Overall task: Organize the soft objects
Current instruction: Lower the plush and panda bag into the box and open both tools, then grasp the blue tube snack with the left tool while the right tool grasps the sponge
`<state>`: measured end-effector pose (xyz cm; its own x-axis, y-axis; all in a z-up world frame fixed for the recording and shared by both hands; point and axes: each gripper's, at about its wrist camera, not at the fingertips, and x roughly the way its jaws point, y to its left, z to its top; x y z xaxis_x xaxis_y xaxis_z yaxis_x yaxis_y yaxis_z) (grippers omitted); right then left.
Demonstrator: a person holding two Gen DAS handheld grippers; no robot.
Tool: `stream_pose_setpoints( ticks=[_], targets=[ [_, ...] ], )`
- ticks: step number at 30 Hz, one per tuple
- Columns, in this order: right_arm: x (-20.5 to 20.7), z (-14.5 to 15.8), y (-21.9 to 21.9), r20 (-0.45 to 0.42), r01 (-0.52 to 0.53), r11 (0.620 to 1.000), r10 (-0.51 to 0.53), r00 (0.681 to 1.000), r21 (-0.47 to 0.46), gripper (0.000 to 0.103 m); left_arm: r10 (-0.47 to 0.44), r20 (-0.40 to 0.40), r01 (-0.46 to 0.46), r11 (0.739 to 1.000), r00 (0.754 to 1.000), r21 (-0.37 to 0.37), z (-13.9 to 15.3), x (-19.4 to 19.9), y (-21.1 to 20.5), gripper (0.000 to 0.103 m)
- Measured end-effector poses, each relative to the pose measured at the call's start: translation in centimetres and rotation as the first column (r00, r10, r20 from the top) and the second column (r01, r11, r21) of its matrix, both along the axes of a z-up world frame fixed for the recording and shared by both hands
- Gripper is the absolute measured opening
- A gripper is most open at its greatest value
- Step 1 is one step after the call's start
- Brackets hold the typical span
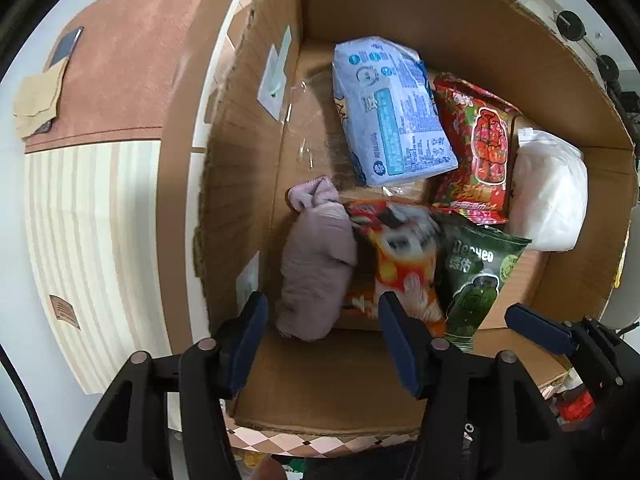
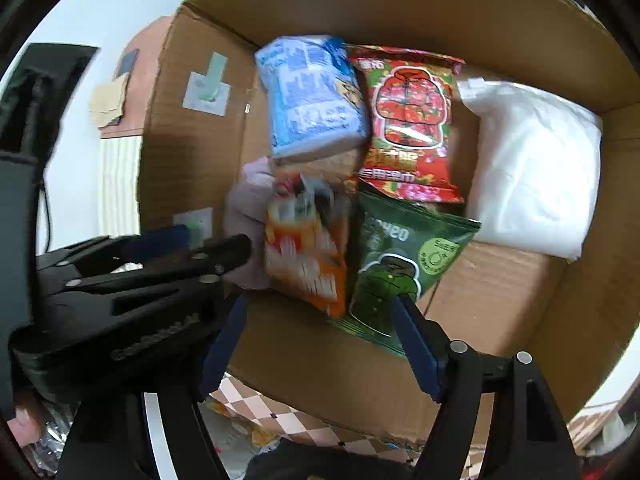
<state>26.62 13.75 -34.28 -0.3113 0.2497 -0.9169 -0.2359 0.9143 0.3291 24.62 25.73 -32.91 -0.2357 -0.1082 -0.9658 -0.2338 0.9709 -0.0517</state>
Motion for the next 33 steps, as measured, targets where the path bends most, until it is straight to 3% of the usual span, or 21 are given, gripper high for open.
stream_pose_setpoints(
  ticks=[8,11,18,19,23,33],
  targets=[
    [-1.6,1.7,-1.6,0.049,-0.025,0.998,0.028,0.998,-0.055,0.094,-0.015,0.067,0.013,0.999,0.998,0.037,3.1,-1.2,-0.9,0.056],
    [-2.4,3.4,-2.6,0.111,-0.020,0.996,0.029,0.993,-0.085,0.103,-0.022,0.133,0.012,0.997,0.991,0.071,5.0,-2.4,-1.8,0.056],
    [-4.8,9.1,-6.0,0.286,0.031,0.990,0.010,0.958,-0.140,0.103,-0.017,0.316,-0.025,0.992,0.949,0.127,11.0,-5.8,-3.6,0.056],
    [-5.2,9.9,-6.5,0.311,0.039,0.989,0.007,0.950,-0.144,0.103,-0.011,0.341,-0.034,0.991,0.940,0.126,11.9,-6.4,-3.9,0.058],
    [-7.0,12.8,-8.5,0.385,0.082,0.986,-0.021,0.923,-0.142,0.103,-0.025,0.429,-0.047,0.987,0.903,0.156,14.5,-8.5,-4.7,0.090],
    [-10.4,17.3,-11.8,0.472,0.115,0.988,-0.055,0.880,-0.098,0.103,-0.039,0.510,-0.047,0.987,0.859,0.156,18.2,-11.3,-7.7,0.093]
  ],
)
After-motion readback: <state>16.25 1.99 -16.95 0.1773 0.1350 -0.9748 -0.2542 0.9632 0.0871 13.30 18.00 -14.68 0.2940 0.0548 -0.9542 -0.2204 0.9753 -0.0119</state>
